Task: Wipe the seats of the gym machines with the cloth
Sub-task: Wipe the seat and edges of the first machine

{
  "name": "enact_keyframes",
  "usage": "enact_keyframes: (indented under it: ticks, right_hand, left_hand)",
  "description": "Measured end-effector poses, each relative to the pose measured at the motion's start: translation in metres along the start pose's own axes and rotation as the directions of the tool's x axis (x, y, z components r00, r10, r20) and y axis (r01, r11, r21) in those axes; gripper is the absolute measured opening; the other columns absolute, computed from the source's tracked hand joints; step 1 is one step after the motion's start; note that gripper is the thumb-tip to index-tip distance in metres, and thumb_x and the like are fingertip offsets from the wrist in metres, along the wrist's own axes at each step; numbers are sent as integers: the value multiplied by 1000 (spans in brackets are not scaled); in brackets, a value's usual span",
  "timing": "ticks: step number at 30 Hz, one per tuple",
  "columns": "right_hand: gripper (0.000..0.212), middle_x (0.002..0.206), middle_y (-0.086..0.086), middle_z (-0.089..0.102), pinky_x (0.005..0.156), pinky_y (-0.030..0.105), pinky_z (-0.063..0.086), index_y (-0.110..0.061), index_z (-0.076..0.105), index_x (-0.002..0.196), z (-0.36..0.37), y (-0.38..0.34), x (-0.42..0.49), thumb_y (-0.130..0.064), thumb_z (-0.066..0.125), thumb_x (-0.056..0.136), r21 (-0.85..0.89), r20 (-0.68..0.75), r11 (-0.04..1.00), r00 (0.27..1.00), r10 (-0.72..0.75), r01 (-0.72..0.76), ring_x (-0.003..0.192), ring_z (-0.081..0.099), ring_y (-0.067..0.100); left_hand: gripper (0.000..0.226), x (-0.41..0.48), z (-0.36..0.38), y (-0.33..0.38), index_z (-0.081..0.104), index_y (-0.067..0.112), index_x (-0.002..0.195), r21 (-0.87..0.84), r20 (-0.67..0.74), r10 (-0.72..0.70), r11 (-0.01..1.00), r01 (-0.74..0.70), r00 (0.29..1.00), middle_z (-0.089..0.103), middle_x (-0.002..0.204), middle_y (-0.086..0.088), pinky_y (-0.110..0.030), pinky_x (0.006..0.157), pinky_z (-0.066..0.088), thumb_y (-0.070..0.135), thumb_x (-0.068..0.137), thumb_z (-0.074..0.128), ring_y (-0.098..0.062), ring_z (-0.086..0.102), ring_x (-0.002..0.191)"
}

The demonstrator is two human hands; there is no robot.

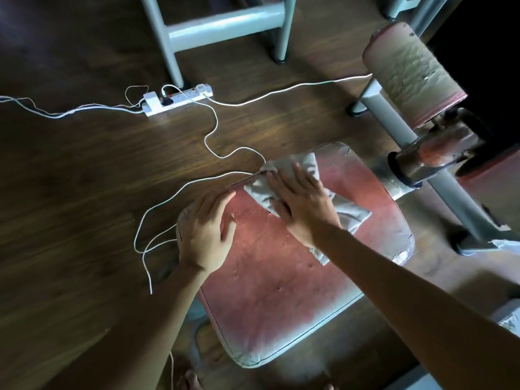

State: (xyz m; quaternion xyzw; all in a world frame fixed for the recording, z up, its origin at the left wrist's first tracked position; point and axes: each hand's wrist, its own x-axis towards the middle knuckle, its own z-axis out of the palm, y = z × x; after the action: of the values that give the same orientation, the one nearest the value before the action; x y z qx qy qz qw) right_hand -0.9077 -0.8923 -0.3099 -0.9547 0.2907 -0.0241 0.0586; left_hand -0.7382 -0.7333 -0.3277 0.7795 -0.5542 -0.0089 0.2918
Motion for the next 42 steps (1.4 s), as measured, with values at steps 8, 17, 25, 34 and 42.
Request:
enact_keyframes:
  ticks: [8,17,25,34,42]
  right_hand:
    - [64,159,0,37,121,43,21,-28,35,154,-5,32,35,-51,13,98,-39,61,989,987,148,-146,147,32,32]
    - [53,165,-2,21,124,43,17,-28,33,155,3,-4,-43,-37,35,103,-46,84,966,965,-250,254,153,18,27]
    - [53,162,-4,30,118,48,29,-30,37,153,3,12,-81,-49,31,104,-12,-70,977,975,213,-214,152,23,25]
    - [69,167,6,13,123,45,11,-32,22,158,4,5,-104,-64,36,98,128,-92,879,877,472,-460,155,8,25]
    - [66,165,9,21,123,47,20,-25,35,154,13,3,-102,-61,36,99,141,-119,871,865,487,-471,153,16,26]
  left_hand:
    - [38,0,-1,0,65,13,126,-20,-21,-8,1000,7,1000,66,128,0,-47,90,52,20,94,47,-24,64,116]
    - [43,2,-5,1,57,15,136,-71,4,-61,996,61,998,66,129,-4,-47,92,51,23,95,44,-29,63,113]
    - [46,7,-9,11,49,30,145,229,235,79,964,-134,969,42,156,6,-35,101,35,40,101,48,-19,53,122]
    - [69,23,-3,3,-4,37,158,228,615,-26,963,-146,788,-5,169,-1,-54,116,27,62,95,11,-35,23,149]
    - [80,35,-11,7,-26,43,149,272,723,-88,948,-165,685,-31,162,4,-51,122,6,72,78,-7,-31,3,153]
